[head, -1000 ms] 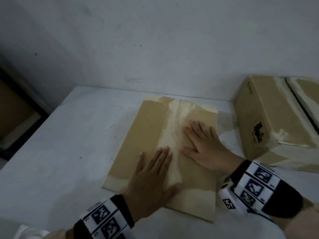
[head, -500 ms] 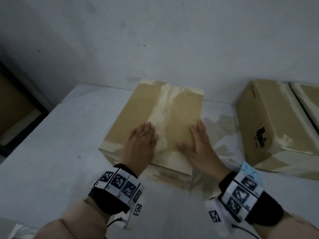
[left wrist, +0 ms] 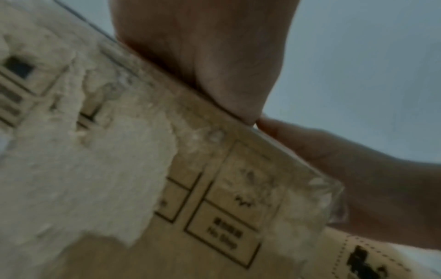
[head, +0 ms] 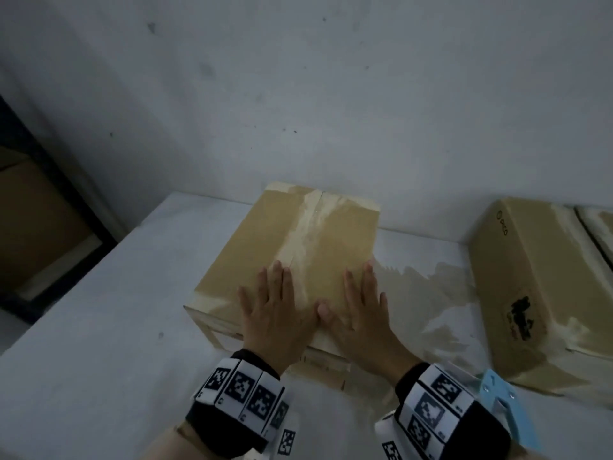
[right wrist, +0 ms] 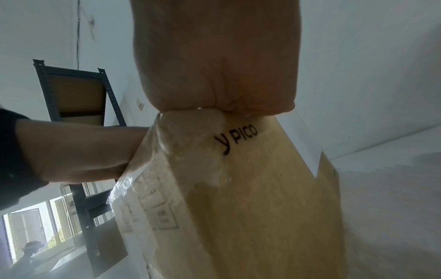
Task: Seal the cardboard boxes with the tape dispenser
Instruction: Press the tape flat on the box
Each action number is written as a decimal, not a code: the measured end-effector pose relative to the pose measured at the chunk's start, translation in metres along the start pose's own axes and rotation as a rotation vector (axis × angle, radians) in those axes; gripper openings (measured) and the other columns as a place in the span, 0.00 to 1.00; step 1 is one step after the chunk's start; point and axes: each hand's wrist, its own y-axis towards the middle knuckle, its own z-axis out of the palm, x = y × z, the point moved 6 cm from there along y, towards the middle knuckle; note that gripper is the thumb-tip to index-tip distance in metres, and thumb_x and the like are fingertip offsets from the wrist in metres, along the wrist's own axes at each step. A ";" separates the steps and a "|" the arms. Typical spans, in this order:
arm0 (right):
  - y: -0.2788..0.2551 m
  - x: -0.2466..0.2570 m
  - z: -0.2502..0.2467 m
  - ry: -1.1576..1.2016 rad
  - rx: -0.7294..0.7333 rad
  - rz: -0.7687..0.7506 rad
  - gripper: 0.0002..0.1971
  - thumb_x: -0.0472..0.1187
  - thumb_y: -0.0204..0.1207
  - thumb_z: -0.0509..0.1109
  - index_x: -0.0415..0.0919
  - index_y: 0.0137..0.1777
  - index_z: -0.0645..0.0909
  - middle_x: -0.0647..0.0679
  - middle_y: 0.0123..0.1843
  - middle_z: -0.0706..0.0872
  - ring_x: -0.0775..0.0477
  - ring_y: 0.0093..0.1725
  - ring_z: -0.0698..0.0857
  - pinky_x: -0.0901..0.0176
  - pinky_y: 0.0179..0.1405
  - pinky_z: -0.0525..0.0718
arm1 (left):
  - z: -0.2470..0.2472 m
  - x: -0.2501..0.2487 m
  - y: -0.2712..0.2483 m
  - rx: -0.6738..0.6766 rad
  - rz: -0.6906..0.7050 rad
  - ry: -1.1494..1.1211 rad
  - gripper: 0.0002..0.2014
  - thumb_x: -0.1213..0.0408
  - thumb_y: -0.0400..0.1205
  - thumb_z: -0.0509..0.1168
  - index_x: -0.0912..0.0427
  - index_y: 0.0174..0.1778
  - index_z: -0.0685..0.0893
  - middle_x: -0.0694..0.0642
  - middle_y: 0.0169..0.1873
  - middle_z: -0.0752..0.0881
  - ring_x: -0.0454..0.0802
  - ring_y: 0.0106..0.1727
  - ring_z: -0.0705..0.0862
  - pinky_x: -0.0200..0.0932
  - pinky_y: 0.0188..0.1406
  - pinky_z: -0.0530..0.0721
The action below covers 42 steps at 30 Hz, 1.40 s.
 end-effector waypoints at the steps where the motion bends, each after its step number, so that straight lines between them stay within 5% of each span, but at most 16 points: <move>1: 0.005 0.006 0.001 0.003 0.024 -0.006 0.43 0.71 0.74 0.46 0.50 0.79 0.30 0.54 0.75 0.20 0.58 0.72 0.22 0.50 0.75 0.25 | -0.002 0.006 0.004 -0.013 -0.011 -0.014 0.51 0.31 0.64 0.24 0.59 0.81 0.42 0.55 0.83 0.42 0.56 0.83 0.42 0.65 0.78 0.44; 3: 0.017 0.018 0.003 0.030 0.066 -0.035 0.41 0.65 0.77 0.48 0.49 0.79 0.28 0.52 0.76 0.20 0.55 0.75 0.23 0.50 0.76 0.27 | -0.008 0.021 0.012 -0.041 -0.034 -0.040 0.51 0.31 0.64 0.24 0.57 0.81 0.44 0.54 0.83 0.44 0.55 0.83 0.44 0.64 0.78 0.44; 7: 0.041 0.039 0.009 0.304 0.090 -0.112 0.40 0.66 0.73 0.48 0.55 0.72 0.24 0.59 0.77 0.26 0.54 0.80 0.33 0.51 0.81 0.39 | -0.018 0.059 0.030 -0.078 -0.089 -0.080 0.39 0.36 0.80 0.40 0.56 0.82 0.44 0.52 0.83 0.44 0.52 0.83 0.44 0.63 0.79 0.43; 12: 0.077 0.069 0.037 0.071 0.037 -0.113 0.32 0.54 0.84 0.43 0.45 0.80 0.32 0.52 0.82 0.31 0.57 0.79 0.33 0.54 0.78 0.32 | -0.029 0.110 0.058 -0.068 -0.117 -0.085 0.37 0.39 0.82 0.41 0.57 0.81 0.40 0.52 0.83 0.42 0.51 0.83 0.44 0.64 0.79 0.43; 17: 0.119 0.106 0.053 -0.114 0.066 -0.073 0.31 0.57 0.84 0.41 0.47 0.80 0.34 0.53 0.83 0.33 0.49 0.81 0.33 0.45 0.78 0.32 | -0.042 0.160 0.088 -0.106 -0.152 -0.068 0.36 0.40 0.83 0.41 0.58 0.81 0.42 0.53 0.83 0.45 0.52 0.83 0.45 0.64 0.79 0.46; 27: 0.196 0.169 0.085 -0.222 0.105 -0.076 0.32 0.61 0.82 0.40 0.51 0.81 0.35 0.55 0.83 0.33 0.46 0.81 0.35 0.44 0.77 0.33 | -0.067 0.243 0.148 -0.210 -0.174 -0.040 0.35 0.40 0.82 0.46 0.57 0.81 0.50 0.54 0.82 0.52 0.53 0.82 0.52 0.63 0.77 0.53; 37: 0.215 0.175 0.091 -0.178 0.161 -0.052 0.32 0.64 0.80 0.42 0.57 0.79 0.33 0.57 0.82 0.32 0.45 0.82 0.39 0.39 0.77 0.38 | -0.070 0.261 0.170 -0.140 -0.171 0.001 0.31 0.40 0.82 0.43 0.47 0.81 0.48 0.52 0.82 0.50 0.53 0.82 0.49 0.65 0.77 0.50; 42: 0.169 0.145 0.084 -0.130 0.097 -0.040 0.35 0.65 0.79 0.43 0.53 0.80 0.34 0.52 0.83 0.32 0.47 0.81 0.36 0.42 0.77 0.35 | -0.078 0.236 0.153 -0.155 -0.173 0.063 0.23 0.54 0.86 0.42 0.53 0.78 0.62 0.52 0.81 0.59 0.54 0.82 0.53 0.68 0.76 0.48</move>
